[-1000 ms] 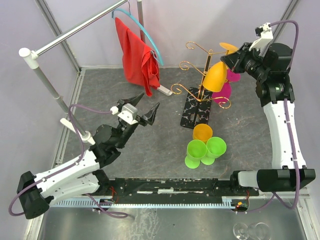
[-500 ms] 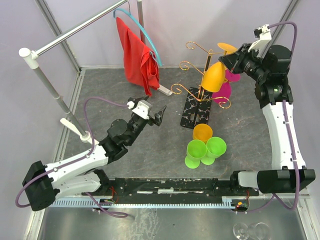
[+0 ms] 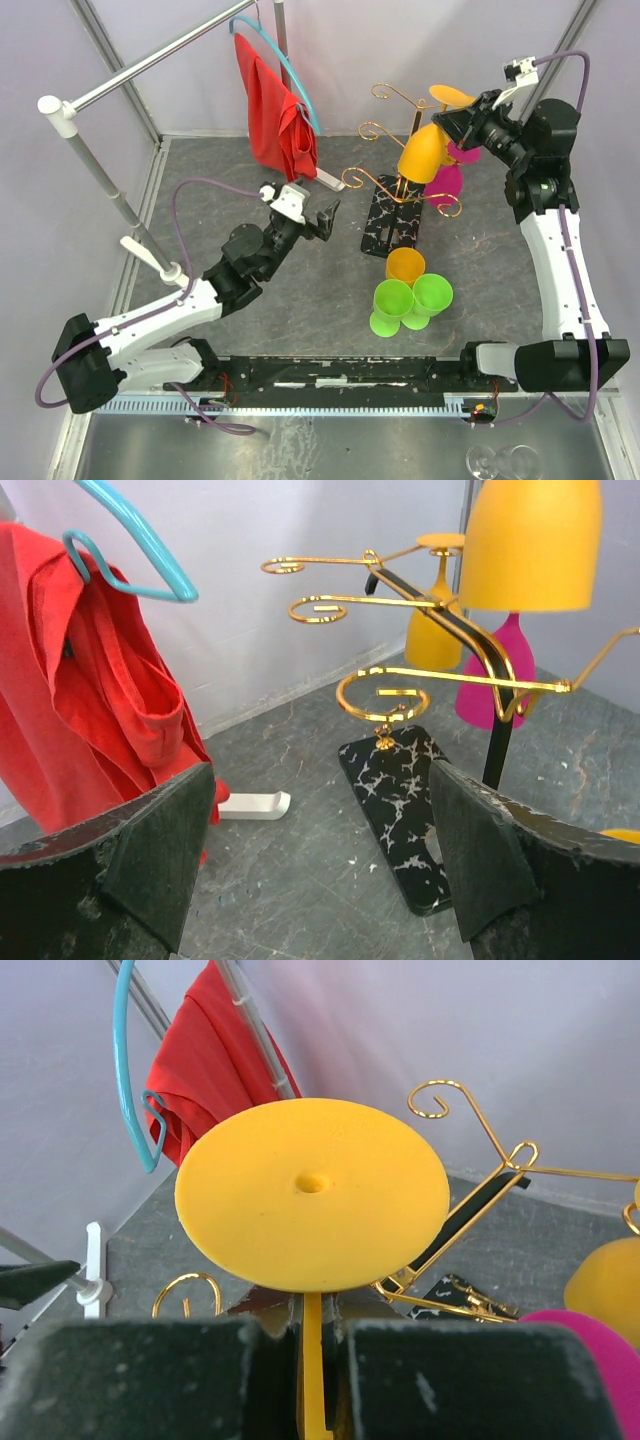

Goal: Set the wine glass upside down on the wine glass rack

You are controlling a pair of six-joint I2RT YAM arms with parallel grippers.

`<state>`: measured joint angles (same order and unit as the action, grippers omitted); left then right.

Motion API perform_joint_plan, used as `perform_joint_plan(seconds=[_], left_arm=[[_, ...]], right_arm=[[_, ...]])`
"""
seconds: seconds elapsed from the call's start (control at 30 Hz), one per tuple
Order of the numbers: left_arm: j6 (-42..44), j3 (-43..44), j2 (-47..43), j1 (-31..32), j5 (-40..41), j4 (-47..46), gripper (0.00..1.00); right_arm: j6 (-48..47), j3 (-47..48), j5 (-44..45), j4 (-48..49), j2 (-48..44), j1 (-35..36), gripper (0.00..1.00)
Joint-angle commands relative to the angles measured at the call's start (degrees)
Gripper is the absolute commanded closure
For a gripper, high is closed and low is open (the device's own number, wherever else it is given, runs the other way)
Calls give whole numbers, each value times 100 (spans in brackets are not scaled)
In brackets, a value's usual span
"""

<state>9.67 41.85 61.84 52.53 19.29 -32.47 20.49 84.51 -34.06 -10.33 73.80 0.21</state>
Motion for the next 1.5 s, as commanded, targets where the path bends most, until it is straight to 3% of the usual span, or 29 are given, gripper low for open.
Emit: perform_joint_plan(seconds=[0.0,0.17,0.43,0.73,1.03,1.47], left_arm=[[-431,707,55,19,202,389,6],[-543,890,30,18,228,569,5],[-612,906,19,20,394,840,4],[-733,786,-151,16,631,1163,3],[-696,602,-391,11,793,1268,1],[-635,501,-478,0,904,1313,0]], right_arm=[[-215,-342,-55,1112,-313,25,99],[-398,-672,64,1617,-323,197,99],[-820,-555,375,1504,-267,733,99],[-1036,-135,472,788,-459,1500,99],[-432,-527,192,669,-1039,1920,99],[-714,-1072,283,-113,-1268,2784,99]])
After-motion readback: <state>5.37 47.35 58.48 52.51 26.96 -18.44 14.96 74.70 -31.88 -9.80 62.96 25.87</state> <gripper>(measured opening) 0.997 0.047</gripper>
